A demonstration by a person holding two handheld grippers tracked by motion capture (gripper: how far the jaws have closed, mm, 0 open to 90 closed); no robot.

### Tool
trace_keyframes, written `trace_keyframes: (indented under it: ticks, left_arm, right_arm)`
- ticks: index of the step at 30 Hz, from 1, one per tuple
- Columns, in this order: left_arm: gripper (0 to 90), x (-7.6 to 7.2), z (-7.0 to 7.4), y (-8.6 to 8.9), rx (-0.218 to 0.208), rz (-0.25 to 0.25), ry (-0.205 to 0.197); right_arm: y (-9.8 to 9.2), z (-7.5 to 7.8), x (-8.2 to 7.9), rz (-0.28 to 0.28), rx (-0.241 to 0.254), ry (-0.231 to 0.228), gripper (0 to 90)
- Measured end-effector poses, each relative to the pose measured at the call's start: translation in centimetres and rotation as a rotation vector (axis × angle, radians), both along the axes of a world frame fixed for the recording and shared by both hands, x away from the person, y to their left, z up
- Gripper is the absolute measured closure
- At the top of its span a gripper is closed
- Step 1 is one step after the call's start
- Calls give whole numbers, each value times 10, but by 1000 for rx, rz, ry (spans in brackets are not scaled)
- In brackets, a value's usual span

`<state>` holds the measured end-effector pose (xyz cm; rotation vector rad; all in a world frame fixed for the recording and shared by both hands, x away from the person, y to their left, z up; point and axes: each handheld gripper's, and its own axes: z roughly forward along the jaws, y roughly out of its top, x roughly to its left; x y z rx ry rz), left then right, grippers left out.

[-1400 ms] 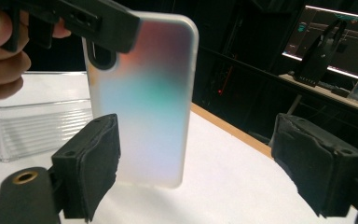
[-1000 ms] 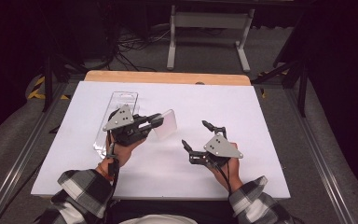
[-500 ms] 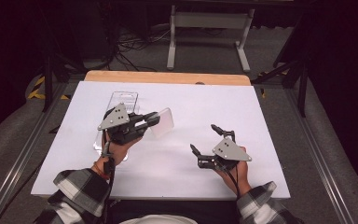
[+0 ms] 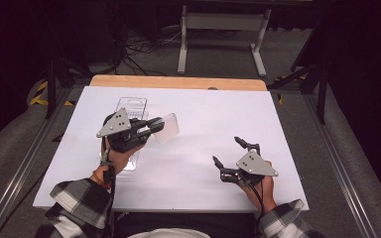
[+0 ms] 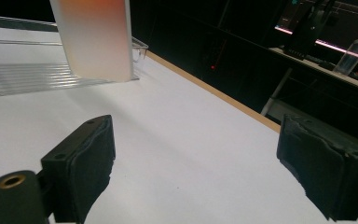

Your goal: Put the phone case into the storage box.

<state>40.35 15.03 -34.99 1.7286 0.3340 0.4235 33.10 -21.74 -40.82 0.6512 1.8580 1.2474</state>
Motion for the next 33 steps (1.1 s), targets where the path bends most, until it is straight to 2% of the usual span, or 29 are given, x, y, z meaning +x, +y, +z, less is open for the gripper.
trace_keyframes:
  ticks: [5, 13, 20, 21, 22, 33]
  left_arm:
    - [797, 1, 2, 8, -11, 6, 1]
    - [798, 0, 8, 18, 1, 12, -15]
    - [798, 5, 10, 29, -11, 16, -2]
    - [798, 6, 10, 31, -1, 18, -5]
    - [798, 7, 10, 33, -13, 26, -10]
    - [798, 12, 12, 48, -11, 60, -9]
  right_arm:
    - [-4, 0, -1, -7, -1, 1, 128]
    - [0, -1, 0, 8, -7, 6, 145]
    - [1, -2, 4, 8, -7, 9, 153]
    - [2, -2, 5, 7, -8, 10, 153]
    - [2, -2, 6, 6, -10, 10, 154]
    - [3, -3, 9, 19, -19, 8, 159]
